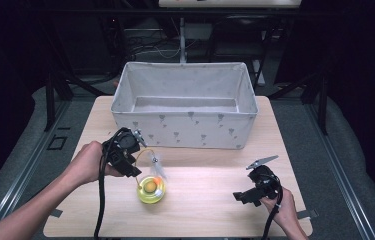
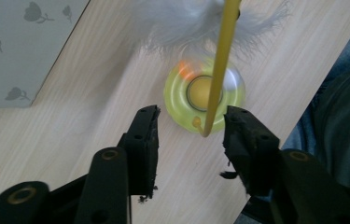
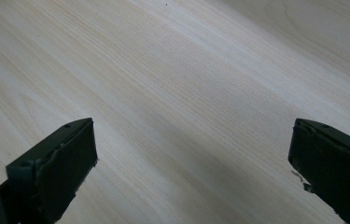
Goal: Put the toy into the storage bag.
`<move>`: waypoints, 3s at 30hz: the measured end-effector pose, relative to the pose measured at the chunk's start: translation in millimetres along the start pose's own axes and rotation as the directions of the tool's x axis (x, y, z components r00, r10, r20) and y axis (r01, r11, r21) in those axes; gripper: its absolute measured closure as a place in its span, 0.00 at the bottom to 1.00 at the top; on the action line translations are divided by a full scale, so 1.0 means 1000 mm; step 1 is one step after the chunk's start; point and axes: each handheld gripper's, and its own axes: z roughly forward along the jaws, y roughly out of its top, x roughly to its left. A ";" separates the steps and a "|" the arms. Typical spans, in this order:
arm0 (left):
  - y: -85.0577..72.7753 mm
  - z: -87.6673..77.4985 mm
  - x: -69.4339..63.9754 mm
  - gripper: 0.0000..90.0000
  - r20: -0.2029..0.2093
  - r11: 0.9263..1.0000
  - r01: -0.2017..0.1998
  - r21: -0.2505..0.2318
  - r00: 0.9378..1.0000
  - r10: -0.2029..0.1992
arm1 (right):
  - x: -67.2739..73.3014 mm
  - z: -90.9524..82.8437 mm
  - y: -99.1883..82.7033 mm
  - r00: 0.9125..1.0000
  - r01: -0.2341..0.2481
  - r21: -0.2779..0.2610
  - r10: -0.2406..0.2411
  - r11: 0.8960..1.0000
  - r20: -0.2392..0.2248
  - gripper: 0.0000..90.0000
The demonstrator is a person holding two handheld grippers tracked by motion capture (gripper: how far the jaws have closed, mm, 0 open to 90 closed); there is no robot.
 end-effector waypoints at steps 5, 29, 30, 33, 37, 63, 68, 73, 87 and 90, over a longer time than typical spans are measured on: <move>0.004 -0.001 0.000 0.75 0.004 1.000 -0.017 0.012 1.000 0.017 | 0.000 0.001 0.001 1.000 0.007 0.010 -0.007 1.000 0.000 0.02; 0.012 -0.009 -0.004 0.98 -0.019 0.998 -0.053 0.043 0.998 0.054 | -0.002 0.000 -0.001 1.000 -0.003 0.026 0.003 1.000 -0.007 0.02; 0.012 -0.010 -0.004 0.98 -0.021 0.997 -0.056 0.045 0.998 0.057 | -0.002 0.000 -0.001 1.000 -0.003 0.026 0.003 1.000 -0.007 0.02; 0.012 -0.015 -0.005 0.98 -0.036 0.997 -0.063 0.046 0.997 0.065 | -0.001 0.001 -0.001 1.000 -0.001 0.024 0.001 1.000 -0.003 0.02; 0.011 -0.021 -0.002 0.98 -0.039 0.998 -0.058 0.039 0.997 0.059 | -0.002 0.001 -0.001 1.000 -0.007 0.026 0.007 1.000 -0.006 0.02; 0.017 -0.072 0.019 0.98 -0.135 0.998 -0.039 0.042 0.990 0.044 | -0.001 0.001 -0.002 1.000 0.012 0.038 -0.012 0.999 -0.013 0.02; 0.018 -0.079 0.022 0.98 -0.147 0.999 -0.037 0.038 0.988 0.043 | 0.000 0.001 -0.002 1.000 0.011 0.034 -0.010 0.999 -0.014 0.02; 0.021 -0.092 0.027 0.98 -0.163 0.999 -0.024 0.039 0.986 0.030 | 0.000 0.001 -0.002 1.000 0.022 0.045 -0.021 0.999 -0.015 0.02; 0.033 -0.131 0.043 0.98 -0.224 1.000 0.007 0.029 0.974 0.000 | -0.001 0.001 -0.002 1.000 0.022 0.046 -0.021 0.999 -0.013 0.02; 0.035 -0.135 0.045 0.98 -0.231 0.999 0.006 0.036 0.973 0.003 | -0.001 0.001 -0.002 1.000 0.024 0.048 -0.023 0.999 -0.012 0.02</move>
